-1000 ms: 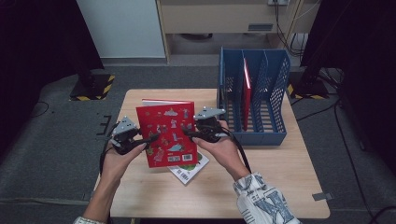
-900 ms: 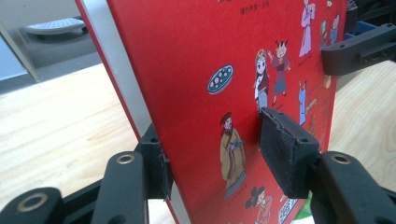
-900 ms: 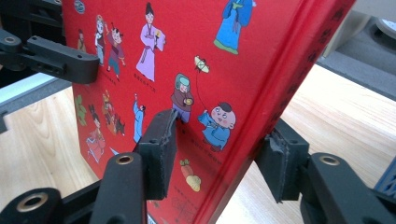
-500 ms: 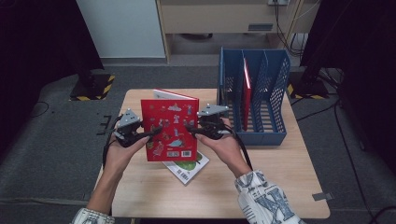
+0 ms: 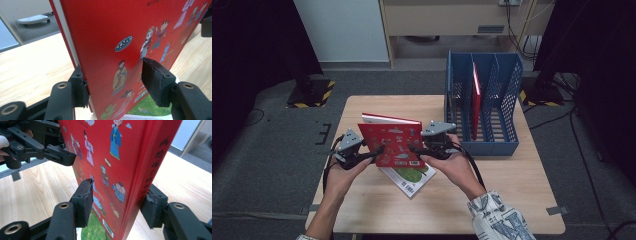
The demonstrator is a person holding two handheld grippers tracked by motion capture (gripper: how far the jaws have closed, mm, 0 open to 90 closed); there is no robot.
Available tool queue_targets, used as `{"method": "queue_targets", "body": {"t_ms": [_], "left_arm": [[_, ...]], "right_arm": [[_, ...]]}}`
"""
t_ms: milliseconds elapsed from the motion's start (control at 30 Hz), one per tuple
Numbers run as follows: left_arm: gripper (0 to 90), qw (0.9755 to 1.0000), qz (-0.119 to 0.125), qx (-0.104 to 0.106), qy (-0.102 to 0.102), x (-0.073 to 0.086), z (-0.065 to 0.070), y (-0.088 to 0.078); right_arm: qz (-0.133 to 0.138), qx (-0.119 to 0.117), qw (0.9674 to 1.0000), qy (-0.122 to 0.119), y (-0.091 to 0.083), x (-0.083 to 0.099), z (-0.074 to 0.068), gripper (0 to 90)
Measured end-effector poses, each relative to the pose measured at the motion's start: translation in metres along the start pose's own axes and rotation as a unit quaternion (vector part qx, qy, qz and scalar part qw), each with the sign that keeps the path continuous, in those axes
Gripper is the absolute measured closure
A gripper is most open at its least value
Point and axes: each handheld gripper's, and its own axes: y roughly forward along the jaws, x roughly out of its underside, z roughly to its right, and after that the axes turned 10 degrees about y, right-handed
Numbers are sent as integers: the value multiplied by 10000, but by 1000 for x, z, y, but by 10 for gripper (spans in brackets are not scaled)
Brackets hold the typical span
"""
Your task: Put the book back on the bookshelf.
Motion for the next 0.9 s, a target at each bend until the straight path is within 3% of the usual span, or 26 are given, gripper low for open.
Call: {"method": "queue_targets", "body": {"t_ms": [133, 333, 500, 567, 733, 900], "left_arm": [[408, 9997, 177, -168, -95, 5, 2, -5], [387, 9990, 226, -324, -185, 8, 0, -8], [380, 9989, 219, -369, -194, 8, -1, -9], [359, 9986, 237, -396, -255, 10, -1, -10], [356, 9988, 183, -356, -290, 13, 0, -7], [335, 9983, 172, -418, -372, 18, 0, -5]], "right_arm": [[15, -85, 10000, 5, -1, 1, 1, 510], [-12, -221, 9997, -60, -5, 2, -2, 581], [17, -271, 9995, -186, -6, 5, -11, 581], [34, -393, 9990, -192, -5, 4, -14, 576], [113, -603, 9979, -184, -2, 0, -17, 495], [177, -704, 9971, -222, 2, -7, -20, 566]]}}
